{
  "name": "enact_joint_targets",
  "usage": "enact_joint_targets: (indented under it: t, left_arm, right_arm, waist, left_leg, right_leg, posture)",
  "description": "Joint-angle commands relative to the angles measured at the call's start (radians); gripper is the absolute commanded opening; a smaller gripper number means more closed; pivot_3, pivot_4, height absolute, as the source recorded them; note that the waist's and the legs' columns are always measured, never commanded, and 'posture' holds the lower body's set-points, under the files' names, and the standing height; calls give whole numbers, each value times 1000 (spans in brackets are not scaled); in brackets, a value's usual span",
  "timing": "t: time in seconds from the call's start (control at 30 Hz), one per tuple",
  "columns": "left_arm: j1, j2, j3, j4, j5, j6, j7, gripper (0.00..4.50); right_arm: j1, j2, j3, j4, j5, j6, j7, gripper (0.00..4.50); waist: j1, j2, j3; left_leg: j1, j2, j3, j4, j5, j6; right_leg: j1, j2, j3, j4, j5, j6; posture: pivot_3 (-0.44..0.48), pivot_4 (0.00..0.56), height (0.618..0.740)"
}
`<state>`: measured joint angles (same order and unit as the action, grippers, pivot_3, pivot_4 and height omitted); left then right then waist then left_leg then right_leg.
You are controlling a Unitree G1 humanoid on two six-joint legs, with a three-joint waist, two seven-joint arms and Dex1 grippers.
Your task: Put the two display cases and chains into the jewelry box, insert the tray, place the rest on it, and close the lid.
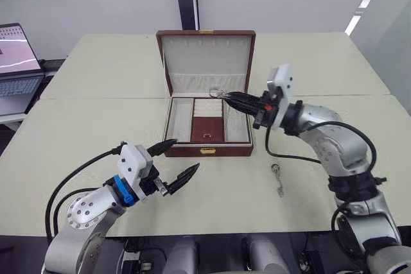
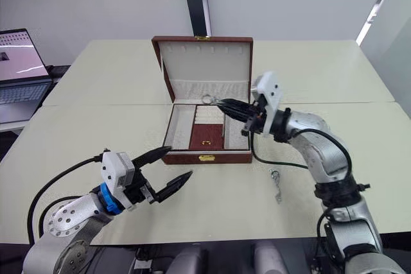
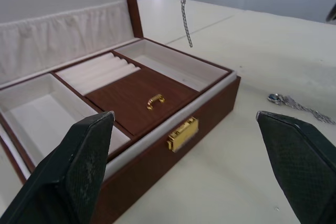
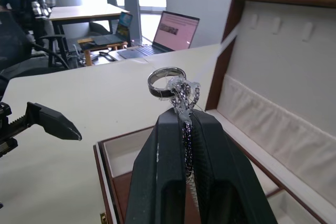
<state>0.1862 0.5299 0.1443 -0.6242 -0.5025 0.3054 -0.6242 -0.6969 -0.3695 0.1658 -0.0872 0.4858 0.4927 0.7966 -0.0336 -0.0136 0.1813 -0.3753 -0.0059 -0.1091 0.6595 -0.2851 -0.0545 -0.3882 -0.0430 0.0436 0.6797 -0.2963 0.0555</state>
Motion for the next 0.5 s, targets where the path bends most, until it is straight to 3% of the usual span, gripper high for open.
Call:
enact_joint_targets:
  t: [0.03,0.5]
  left_arm:
    - [24,-24,48,-85,-20,42,90,4500]
    - [185,-138,102,-196,3,63,272,4500]
  right_arm:
    - [-60,49,38,54,-42,-59,37,7]
    - [-239,231,108,362,-203,-195,91,7]
  waist:
    - [0,0,0]
    - [-1,0,0]
  left_leg:
    - [0,0,0,0,0,0]
    - [0,-1,0,0,0,0]
  right_leg:
    - [0,0,0,0,0,0]
    - [-1,0,0,0,0,0]
  posture:
    - [0,150,740]
    - [0,150,740]
